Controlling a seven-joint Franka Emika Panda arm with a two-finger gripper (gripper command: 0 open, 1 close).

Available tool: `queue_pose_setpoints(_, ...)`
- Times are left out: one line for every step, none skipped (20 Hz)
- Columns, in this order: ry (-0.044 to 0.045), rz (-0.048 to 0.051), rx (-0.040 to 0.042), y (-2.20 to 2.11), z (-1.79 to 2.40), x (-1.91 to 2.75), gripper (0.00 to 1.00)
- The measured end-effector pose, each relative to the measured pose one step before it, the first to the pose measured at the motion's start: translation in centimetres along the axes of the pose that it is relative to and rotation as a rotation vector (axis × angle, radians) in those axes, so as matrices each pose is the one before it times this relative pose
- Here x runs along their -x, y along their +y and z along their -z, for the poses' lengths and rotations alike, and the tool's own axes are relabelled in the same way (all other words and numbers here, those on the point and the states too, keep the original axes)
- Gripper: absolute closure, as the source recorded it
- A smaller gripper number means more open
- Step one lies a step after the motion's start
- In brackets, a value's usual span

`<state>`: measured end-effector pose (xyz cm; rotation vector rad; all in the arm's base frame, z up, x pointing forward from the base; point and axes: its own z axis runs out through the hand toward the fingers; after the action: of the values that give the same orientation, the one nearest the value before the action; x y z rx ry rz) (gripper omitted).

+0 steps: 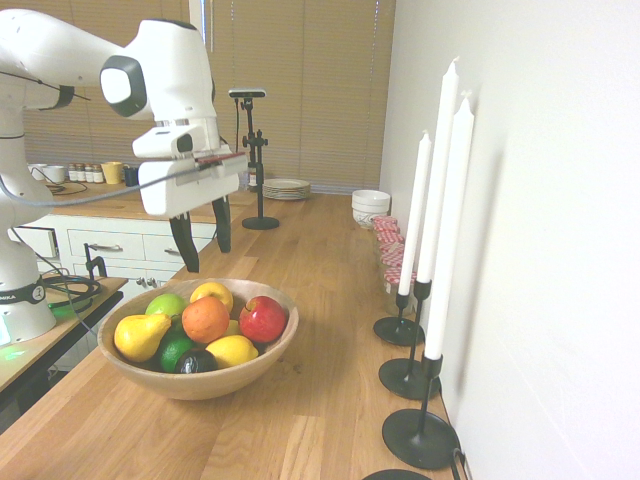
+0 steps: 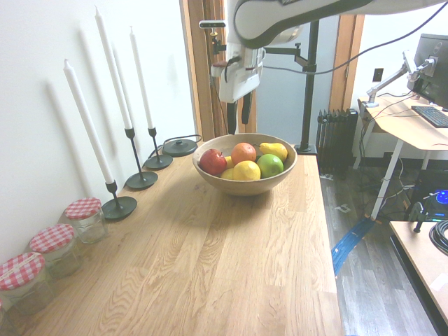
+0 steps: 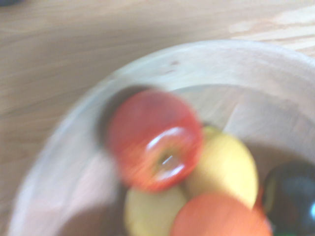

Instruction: Take orange out of the basket

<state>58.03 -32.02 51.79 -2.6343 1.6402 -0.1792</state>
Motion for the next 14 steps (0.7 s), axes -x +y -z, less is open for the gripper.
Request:
queue_pose_setpoints(-0.01461,-0.00726,0.00336,0.000,-0.905,-0.852,0.00)
queue_pose_setpoints(-0.01425,-0.00709,0.00043,0.086,-0.822,-0.763,0.00)
queue_pose_setpoints(-0.01316,-0.00538,0.00281,0.097,-0.746,-0.589,0.00)
queue_pose_setpoints(-0.01083,-0.00424,0.00426,0.047,-0.724,-0.440,0.00)
queue_pose_setpoints(-0.01027,-0.00356,0.00465,0.020,-0.746,-0.289,0.00)
queue_pose_setpoints(-0.00982,-0.00214,0.00393,-0.066,-0.730,-0.140,0.00)
queue_pose_setpoints(-0.00918,-0.00087,0.00458,-0.097,-0.721,-0.073,0.00)
queue_pose_setpoints(-0.00801,0.00047,0.00681,-0.111,-0.726,-0.045,0.00)
queue_pose_setpoints(-0.00802,0.00073,0.00722,-0.102,-0.718,-0.024,0.00)
queue_pose_setpoints(-0.00891,-0.00005,0.00733,-0.021,-0.771,0.002,0.00)
queue_pose_setpoints(-0.00845,-0.00049,0.00652,0.046,-0.812,0.036,0.00)
queue_pose_setpoints(-0.00814,-0.00065,0.00618,0.072,-0.801,0.073,0.00)
queue_pose_setpoints(-0.00833,-0.00027,0.00596,0.096,-0.736,0.131,0.00)
queue_pose_setpoints(-0.00617,0.00005,0.00447,0.069,-0.601,0.116,0.00)
